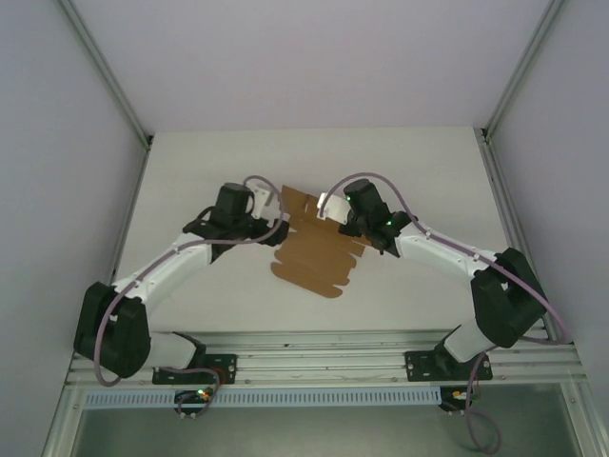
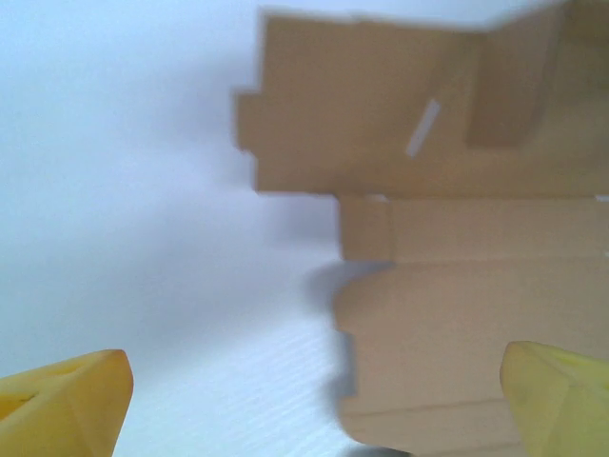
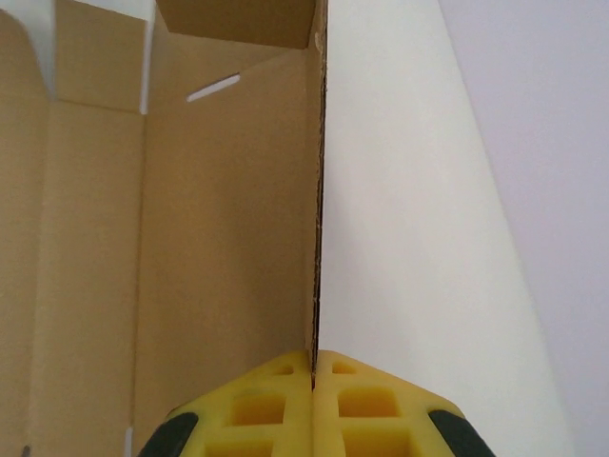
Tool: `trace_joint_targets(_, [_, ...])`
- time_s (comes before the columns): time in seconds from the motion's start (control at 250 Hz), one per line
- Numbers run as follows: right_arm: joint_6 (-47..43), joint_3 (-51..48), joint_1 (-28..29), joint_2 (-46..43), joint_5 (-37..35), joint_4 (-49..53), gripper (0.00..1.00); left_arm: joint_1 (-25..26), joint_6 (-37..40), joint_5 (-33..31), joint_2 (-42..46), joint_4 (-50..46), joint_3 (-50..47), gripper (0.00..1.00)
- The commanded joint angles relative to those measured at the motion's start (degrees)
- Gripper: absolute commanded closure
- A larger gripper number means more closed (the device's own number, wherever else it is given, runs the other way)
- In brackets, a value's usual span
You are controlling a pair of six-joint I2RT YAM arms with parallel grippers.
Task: Assemble paper box
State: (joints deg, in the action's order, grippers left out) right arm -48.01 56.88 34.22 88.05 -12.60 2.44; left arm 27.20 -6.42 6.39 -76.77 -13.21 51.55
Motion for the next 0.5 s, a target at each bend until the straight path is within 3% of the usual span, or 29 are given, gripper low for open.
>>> trace_joint_targets(0.0, [-12.9, -2.1, 1.4, 3.5, -6.2, -9.8, 1.00, -4.8, -4.7, 2.4, -0.4, -0.2, 0.1, 0.00])
trace_joint_targets(0.216, [-22.2, -7.3, 1.7, 8.1, -8.9, -26.9, 1.00, -11.2, -1.2, 14.6, -7.0, 5.5, 2.4, 0.00])
trace_joint_targets(0.387, [-24.2, -11.0, 1.8, 9.8, -6.7, -37.0, 1.00, -12.3, 5.9, 18.7, -13.4, 11.4, 4.7, 0.00])
trace_joint_targets(0.495, [-25.4, -12.8, 2.0, 10.4, -5.9, -43.0, 1.00, -14.2, 8.4, 23.8, -19.6, 7.7, 9.8, 0.00])
